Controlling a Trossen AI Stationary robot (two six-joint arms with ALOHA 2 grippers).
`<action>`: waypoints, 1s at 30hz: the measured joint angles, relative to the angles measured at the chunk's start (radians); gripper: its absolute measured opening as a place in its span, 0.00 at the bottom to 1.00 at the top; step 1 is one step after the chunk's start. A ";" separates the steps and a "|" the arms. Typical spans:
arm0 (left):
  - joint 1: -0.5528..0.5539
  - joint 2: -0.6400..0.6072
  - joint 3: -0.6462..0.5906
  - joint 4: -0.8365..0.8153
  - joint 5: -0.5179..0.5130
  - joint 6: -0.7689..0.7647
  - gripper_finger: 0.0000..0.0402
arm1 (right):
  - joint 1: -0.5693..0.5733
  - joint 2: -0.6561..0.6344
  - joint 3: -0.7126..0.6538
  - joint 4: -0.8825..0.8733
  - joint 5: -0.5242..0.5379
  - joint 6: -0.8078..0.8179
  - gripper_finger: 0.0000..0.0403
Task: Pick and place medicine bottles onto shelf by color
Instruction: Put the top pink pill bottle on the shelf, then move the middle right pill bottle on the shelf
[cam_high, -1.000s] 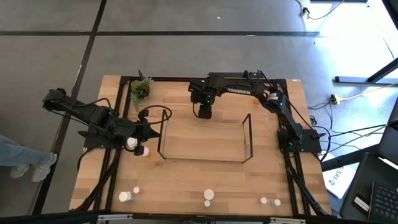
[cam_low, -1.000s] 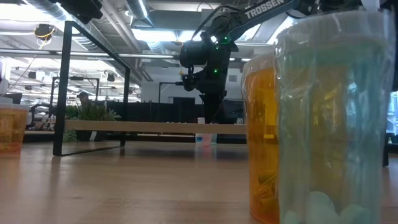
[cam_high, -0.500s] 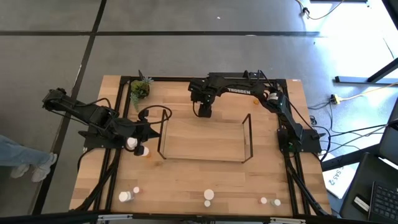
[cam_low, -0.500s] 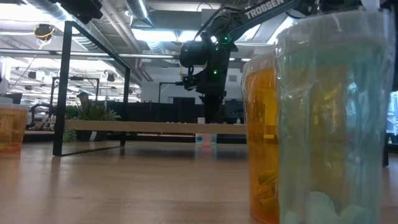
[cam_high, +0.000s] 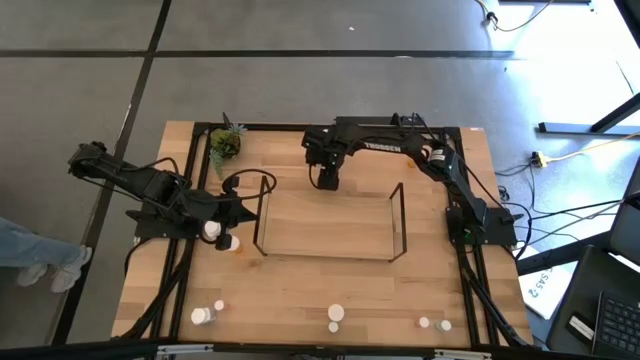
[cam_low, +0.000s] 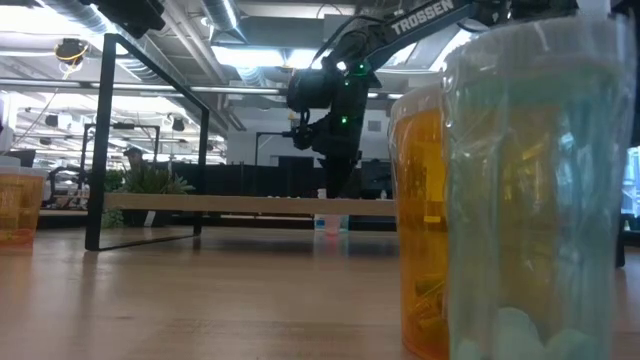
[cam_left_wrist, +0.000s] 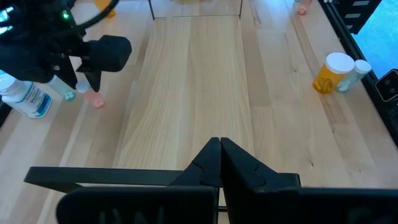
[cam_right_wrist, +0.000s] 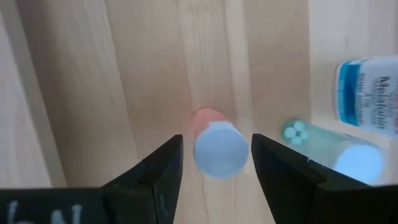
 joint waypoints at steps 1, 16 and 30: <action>0.000 0.000 0.000 0.000 0.000 0.000 0.00 | 0.000 0.003 0.000 0.004 0.000 -0.002 0.48; 0.000 0.000 0.000 0.000 0.000 0.000 0.00 | -0.002 0.016 0.000 0.005 0.003 -0.001 0.33; 0.000 0.000 0.000 0.000 0.000 0.000 0.00 | -0.002 0.014 0.011 -0.011 0.003 0.054 0.31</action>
